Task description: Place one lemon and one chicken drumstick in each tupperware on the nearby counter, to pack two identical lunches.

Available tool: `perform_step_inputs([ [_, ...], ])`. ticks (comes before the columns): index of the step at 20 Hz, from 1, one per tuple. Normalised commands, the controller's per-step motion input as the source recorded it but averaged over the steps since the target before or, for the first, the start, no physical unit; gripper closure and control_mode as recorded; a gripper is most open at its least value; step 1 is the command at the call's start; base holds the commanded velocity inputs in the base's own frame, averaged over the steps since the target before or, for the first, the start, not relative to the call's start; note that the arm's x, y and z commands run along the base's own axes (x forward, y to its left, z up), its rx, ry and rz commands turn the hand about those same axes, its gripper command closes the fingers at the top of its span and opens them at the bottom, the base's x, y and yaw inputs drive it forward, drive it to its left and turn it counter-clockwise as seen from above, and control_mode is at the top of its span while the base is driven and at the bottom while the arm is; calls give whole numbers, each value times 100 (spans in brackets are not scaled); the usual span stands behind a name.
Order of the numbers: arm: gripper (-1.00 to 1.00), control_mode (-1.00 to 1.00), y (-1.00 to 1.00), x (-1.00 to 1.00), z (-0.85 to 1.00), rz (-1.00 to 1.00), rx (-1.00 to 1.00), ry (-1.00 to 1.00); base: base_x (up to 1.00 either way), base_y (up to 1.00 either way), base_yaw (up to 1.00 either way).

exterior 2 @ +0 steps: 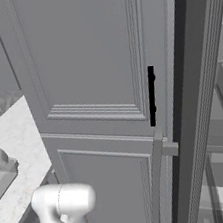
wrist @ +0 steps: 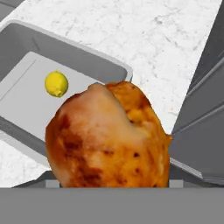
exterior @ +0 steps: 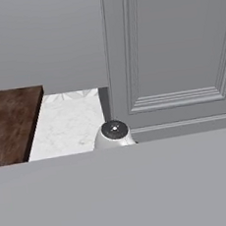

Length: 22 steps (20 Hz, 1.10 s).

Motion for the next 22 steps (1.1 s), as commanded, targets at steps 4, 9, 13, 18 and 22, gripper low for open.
perform_step_inputs([
  [4,100,-100,100,78,-49,16,0,0,0,0,0],
  [9,100,-100,98,36,-46,3,-7,2,0,0,0],
  [13,100,-100,71,0,-34,-5,-4,9,0,0,0],
  [18,100,-100,37,21,-27,-4,-7,14,0,0,0],
  [22,100,-100,14,30,-25,-1,-7,20,0,0,0],
])
